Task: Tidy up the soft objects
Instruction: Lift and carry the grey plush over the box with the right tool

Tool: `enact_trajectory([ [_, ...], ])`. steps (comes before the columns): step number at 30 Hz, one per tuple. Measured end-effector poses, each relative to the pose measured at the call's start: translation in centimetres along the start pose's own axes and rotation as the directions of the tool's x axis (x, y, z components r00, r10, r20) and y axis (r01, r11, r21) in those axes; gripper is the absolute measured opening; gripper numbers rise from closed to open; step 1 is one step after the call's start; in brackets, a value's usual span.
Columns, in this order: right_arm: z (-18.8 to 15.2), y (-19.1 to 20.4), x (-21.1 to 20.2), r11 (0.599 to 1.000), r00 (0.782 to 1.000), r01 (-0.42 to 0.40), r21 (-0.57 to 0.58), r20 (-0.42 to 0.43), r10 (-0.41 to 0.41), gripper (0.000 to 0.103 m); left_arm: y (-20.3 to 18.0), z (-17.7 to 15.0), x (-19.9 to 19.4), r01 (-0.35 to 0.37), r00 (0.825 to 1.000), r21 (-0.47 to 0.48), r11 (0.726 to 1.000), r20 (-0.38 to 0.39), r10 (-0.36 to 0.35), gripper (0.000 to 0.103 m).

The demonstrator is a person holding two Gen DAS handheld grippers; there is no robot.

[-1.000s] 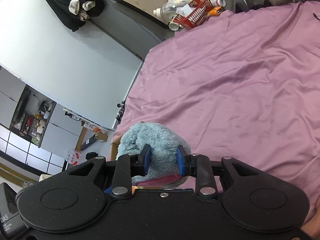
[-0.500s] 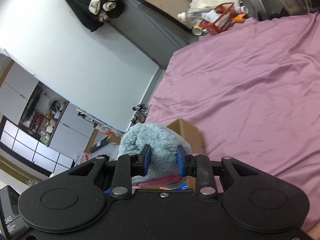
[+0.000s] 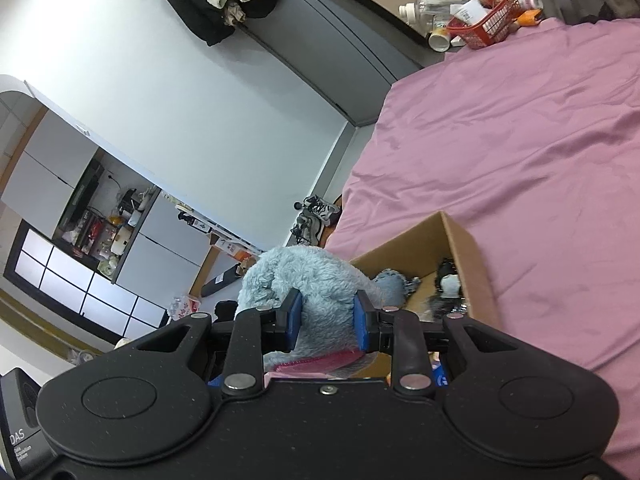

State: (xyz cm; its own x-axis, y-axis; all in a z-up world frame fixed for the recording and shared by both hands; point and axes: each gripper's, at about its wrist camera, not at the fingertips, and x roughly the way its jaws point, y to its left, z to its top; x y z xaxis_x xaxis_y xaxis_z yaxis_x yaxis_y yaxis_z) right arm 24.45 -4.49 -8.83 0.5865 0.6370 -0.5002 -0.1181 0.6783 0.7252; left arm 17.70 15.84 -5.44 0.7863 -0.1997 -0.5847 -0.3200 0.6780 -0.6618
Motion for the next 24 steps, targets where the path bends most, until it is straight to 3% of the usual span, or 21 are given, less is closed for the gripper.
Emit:
enact_trajectory([
  [9,0.3,0.4,3.5,0.999,0.999,0.045,0.023,-0.004,-0.045,0.027,2.0,3.0,2.4,-0.031,0.999,0.012,0.999,-0.036,0.031,0.021],
  [24,1.4,-3.5,9.0,0.983,0.991,0.136,0.123,-0.038,-0.132,0.027,3.3,4.8,10.3,-0.081,0.981,0.053,0.995,-0.174,0.089,0.021],
])
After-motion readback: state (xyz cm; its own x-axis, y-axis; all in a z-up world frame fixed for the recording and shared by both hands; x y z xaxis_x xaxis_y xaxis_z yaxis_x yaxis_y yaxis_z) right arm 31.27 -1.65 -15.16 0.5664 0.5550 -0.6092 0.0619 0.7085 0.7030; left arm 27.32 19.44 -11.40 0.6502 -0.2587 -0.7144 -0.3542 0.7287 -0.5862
